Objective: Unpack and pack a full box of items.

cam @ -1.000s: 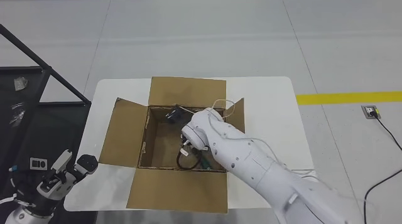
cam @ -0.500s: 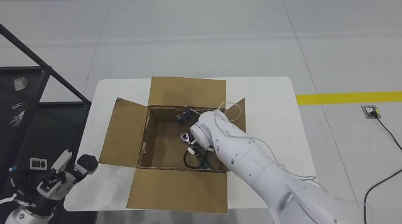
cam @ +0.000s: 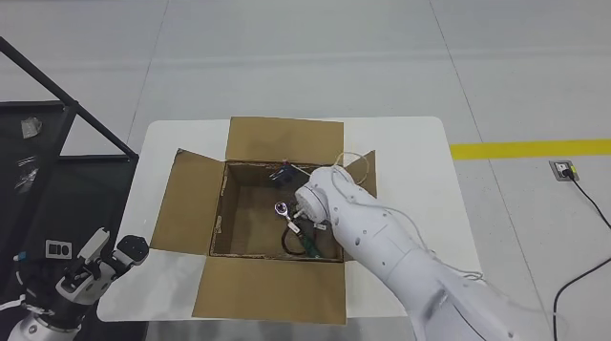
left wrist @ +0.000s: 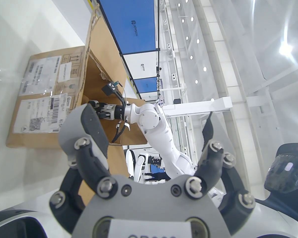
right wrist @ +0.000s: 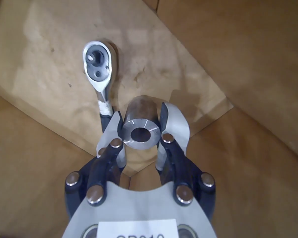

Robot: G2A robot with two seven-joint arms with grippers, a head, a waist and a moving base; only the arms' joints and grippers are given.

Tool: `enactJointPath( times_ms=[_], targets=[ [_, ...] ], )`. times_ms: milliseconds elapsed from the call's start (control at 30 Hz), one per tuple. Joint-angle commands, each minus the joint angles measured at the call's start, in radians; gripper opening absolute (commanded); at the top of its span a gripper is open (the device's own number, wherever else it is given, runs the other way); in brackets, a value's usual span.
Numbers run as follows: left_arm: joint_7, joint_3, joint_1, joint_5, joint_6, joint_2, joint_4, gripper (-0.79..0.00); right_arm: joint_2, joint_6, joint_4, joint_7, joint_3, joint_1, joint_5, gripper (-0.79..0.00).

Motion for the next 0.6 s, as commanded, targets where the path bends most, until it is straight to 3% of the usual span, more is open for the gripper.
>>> enactJointPath(
  times_ms=[0,100,200,433,567],
  targets=[
    [0.000,0.000,0.000,0.000,0.000,0.000,0.000,0.000,0.009,-0.011,-0.057,0.004,0.020,0.005,0.002,-0.785],
    [0.000,0.000,0.000,0.000,0.000,0.000,0.000,0.000,0.037,-0.019,-0.212,0.032,0.067,-0.004,-0.002,-0.785],
    [0.000,0.000,0.000,0.000,0.000,0.000,0.000,0.000,0.087,0.015,-0.482,0.126,0.139,-0.056,-0.053,-0.785],
    [0.000,0.000,0.000,0.000,0.000,0.000,0.000,0.000,0.222,0.005,-1.298,0.537,0.398,-0.349,-0.307,-0.785],
    [0.000,0.000,0.000,0.000,0.000,0.000,0.000,0.000,0.261,-0.009,-1.520,0.544,0.513,-0.476,-0.441,-0.785]
  ],
)
